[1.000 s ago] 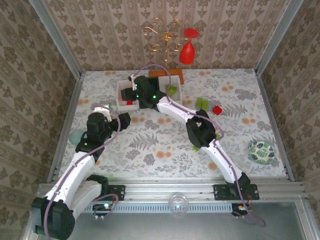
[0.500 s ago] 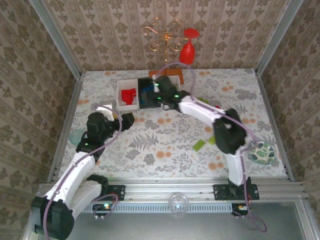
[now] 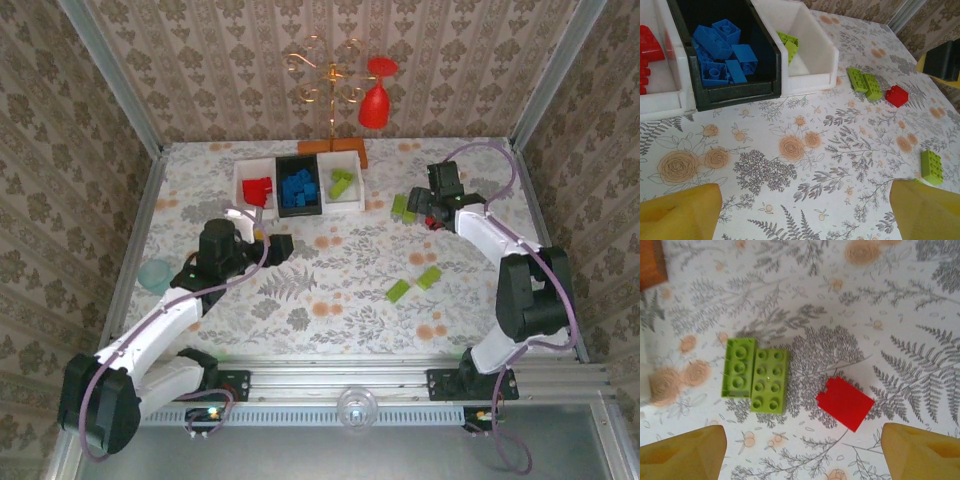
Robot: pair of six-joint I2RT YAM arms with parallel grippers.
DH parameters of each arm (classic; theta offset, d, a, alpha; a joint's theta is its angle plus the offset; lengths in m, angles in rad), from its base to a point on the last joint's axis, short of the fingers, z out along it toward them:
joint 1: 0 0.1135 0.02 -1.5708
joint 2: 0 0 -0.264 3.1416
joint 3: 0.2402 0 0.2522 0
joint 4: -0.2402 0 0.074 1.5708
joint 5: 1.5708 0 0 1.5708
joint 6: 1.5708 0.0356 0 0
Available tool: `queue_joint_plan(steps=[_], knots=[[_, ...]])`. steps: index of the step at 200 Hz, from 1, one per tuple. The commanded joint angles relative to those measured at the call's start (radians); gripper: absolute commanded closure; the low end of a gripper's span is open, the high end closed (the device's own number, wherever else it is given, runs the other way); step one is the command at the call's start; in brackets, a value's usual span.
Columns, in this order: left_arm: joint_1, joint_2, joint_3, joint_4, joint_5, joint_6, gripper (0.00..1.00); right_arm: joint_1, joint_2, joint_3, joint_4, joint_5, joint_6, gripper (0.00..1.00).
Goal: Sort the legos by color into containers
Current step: Pick up the lego from the middle-right of the table.
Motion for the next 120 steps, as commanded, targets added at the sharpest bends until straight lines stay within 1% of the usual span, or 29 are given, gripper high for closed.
queue_joint_plan(steps=[1,44,89,120], knots=[[-0.001,-0.008,0.031,0.015,-0.013,0.022,0.12,-0.015,0.055,0.001,-0.064,0.018,0.019,0.18],[0.000,-0.010,0.030,0.006,-0.014,0.024,0.12,-0.061,0.150,0.028,-0.051,-0.057,0.066,0.20],[-0.001,-0.032,0.030,-0.006,-0.018,0.029,0.12,-0.077,0.243,0.101,-0.083,-0.080,0.105,0.23],[-0.001,-0.044,0.029,-0.013,-0.023,0.034,0.11,-0.083,0.285,0.135,-0.090,-0.081,0.124,0.29]])
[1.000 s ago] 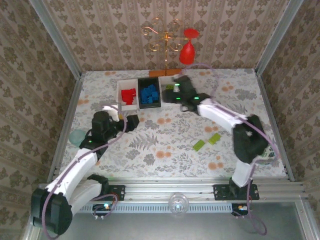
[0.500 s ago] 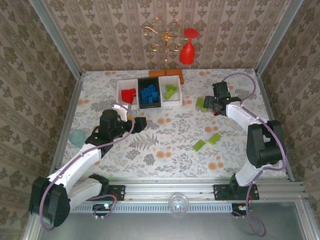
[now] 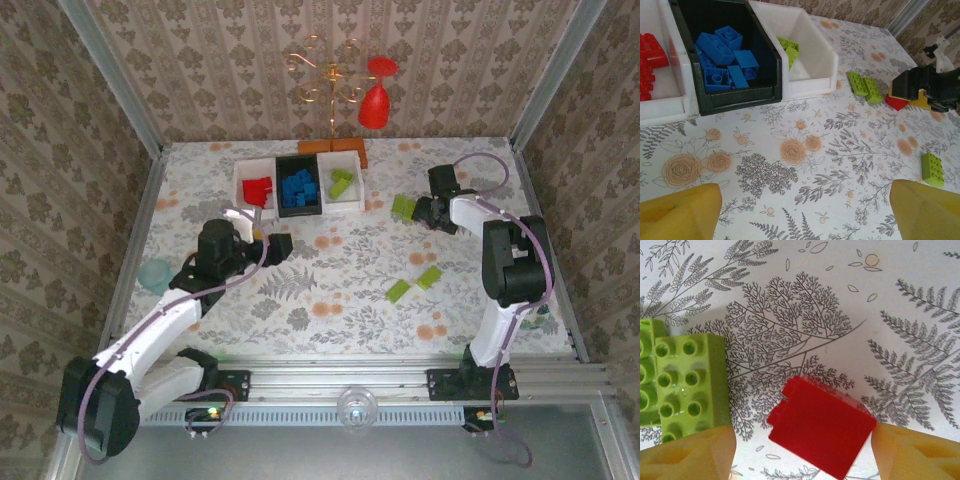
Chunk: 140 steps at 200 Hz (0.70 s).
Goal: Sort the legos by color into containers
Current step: Pick up the lego from the middle-right of the table.
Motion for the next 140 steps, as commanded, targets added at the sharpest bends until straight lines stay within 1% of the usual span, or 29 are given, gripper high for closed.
queue_joint_plan(steps=[1,66,104,140], knots=[[0.000,-0.024,0.029,-0.011,-0.011,0.028,0.11,-0.009,0.036,0.040,-0.040,-0.016,0.039,0.29],[0.000,-0.042,0.027,-0.018,-0.006,0.029,0.11,-0.017,0.099,0.073,-0.048,-0.010,0.078,0.36],[0.000,-0.045,0.025,-0.018,-0.005,0.029,0.11,-0.018,0.107,0.074,-0.029,-0.019,0.079,0.41],[-0.001,-0.054,0.027,-0.018,0.001,0.028,0.11,-0.019,0.109,0.078,-0.024,-0.021,0.079,0.52]])
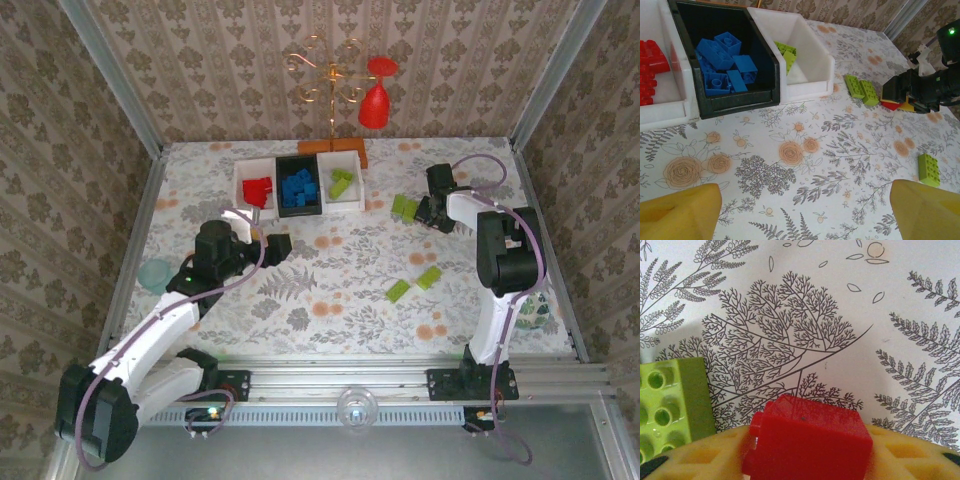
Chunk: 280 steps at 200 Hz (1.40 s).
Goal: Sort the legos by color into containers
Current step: Pick up the lego from the middle-right of the table, then place the lego in the container.
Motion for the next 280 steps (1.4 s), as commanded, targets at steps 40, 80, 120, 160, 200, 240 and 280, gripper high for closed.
queue_joint_plan(steps=[40,80,120,160,200,240,280], knots=[[-0.001,-0.029,0.022,-0.002,-0.013,0.033,0.11,0.024,-0.102,-0.077,0.079,-0.006,-0.035,0.56],[0.021,0.006,0.021,-0.023,-0.063,0.030,0.11,0.254,-0.278,-0.169,0.243,-0.068,-0.122,0.56],[0.107,-0.060,-0.033,-0.026,-0.130,-0.013,0.11,0.495,-0.171,-0.002,0.374,-0.174,-0.167,0.56],[0.119,-0.134,-0.053,-0.056,-0.223,-0.012,0.11,0.594,0.088,0.294,0.431,-0.248,-0.196,0.55],[0.122,-0.173,-0.057,-0.071,-0.237,-0.009,0.10,0.606,0.349,0.616,0.440,-0.239,-0.135,0.56],[0.122,-0.182,-0.054,-0.070,-0.217,-0.013,0.10,0.606,0.540,0.869,0.425,-0.195,-0.084,0.55],[0.122,-0.192,-0.054,-0.067,-0.196,-0.017,0.10,0.605,0.711,1.137,0.348,-0.177,-0.063,0.52]])
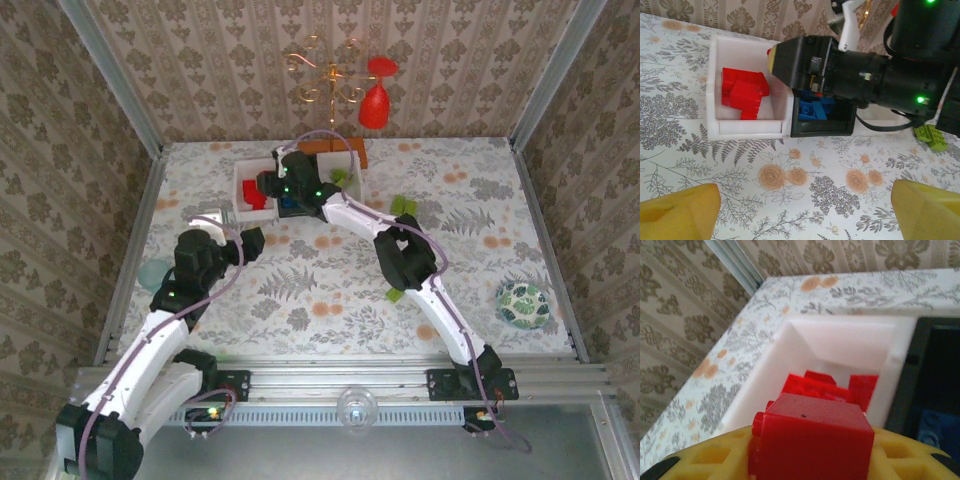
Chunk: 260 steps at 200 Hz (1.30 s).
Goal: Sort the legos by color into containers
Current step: Place the lego in the container, then pick up the lego from the top-right of the table.
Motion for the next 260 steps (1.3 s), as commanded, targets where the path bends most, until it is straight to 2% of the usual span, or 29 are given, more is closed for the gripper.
queue_joint_plan(steps=[1,51,68,96,114,152,172,199,223,260], knots=[[0.009,-0.022,-0.006,0.001,0.017,-0.016,0.10,-0.003,0.081,0.150,-0.054,0.034,0.031,0.52],[0.009,-0.038,-0.012,0.017,0.038,-0.017,0.10,-0.019,0.192,0.361,-0.101,0.058,0.042,0.39],[0.009,-0.037,-0.012,0.017,0.041,-0.016,0.10,-0.028,0.188,0.373,-0.105,0.036,0.059,0.35],[0.009,-0.031,-0.012,0.026,0.058,-0.018,0.10,-0.035,0.106,0.330,-0.160,-0.042,0.049,0.33],[0.009,-0.020,-0.007,0.028,0.080,-0.020,0.10,-0.035,-0.037,0.155,-0.146,-0.063,0.017,0.32],[0.009,0.014,0.005,0.040,0.137,-0.015,0.11,-0.067,-0.464,-0.466,0.007,-0.030,-0.050,0.30],[0.006,0.043,0.011,0.067,0.209,-0.013,0.11,-0.116,-0.674,-0.737,-0.040,0.037,-0.070,0.29],[-0.018,0.098,0.020,0.116,0.277,-0.014,0.11,-0.214,-0.883,-1.016,-0.144,0.144,-0.079,0.28],[-0.064,0.147,0.038,0.126,0.273,0.001,0.11,-0.318,-0.973,-1.160,-0.193,0.195,-0.064,0.27],[-0.107,0.186,0.056,0.125,0.240,0.012,0.11,-0.397,-0.912,-1.138,-0.280,0.247,-0.081,0.27]])
